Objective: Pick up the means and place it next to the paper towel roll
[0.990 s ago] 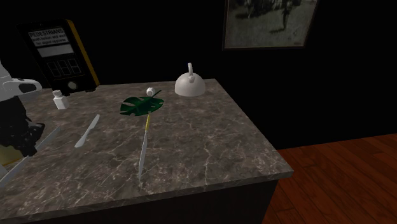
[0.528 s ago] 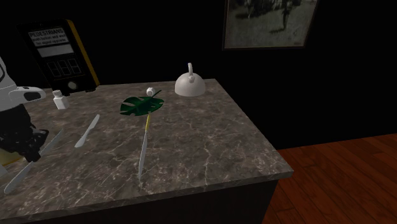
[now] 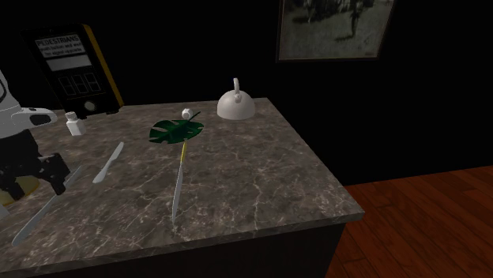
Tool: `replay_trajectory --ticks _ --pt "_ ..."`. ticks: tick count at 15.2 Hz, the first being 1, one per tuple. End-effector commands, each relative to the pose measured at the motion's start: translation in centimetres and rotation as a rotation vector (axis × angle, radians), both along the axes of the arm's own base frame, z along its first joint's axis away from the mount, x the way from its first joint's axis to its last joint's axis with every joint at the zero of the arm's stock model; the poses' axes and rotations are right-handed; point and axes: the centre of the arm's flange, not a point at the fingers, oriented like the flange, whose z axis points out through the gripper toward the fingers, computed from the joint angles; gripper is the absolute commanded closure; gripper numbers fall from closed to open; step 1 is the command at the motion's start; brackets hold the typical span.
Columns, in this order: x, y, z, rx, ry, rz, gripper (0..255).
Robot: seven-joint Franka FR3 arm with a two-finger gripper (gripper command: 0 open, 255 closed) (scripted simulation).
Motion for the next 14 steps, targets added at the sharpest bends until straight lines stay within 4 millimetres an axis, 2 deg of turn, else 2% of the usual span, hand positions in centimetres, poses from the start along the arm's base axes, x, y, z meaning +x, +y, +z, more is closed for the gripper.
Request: replay_trajectory --ticks 1,2,6,14 --pt "0.0 0.0 0.0 0.000 0.000 0.000 0" --pt "0.0 0.0 0.0 0.000 0.000 0.000 0" --pt "0.2 0.1 5.0 0.000 0.000 0.000 0" --pt "0.2 0.1 5.0 0.000 0.000 0.000 0"
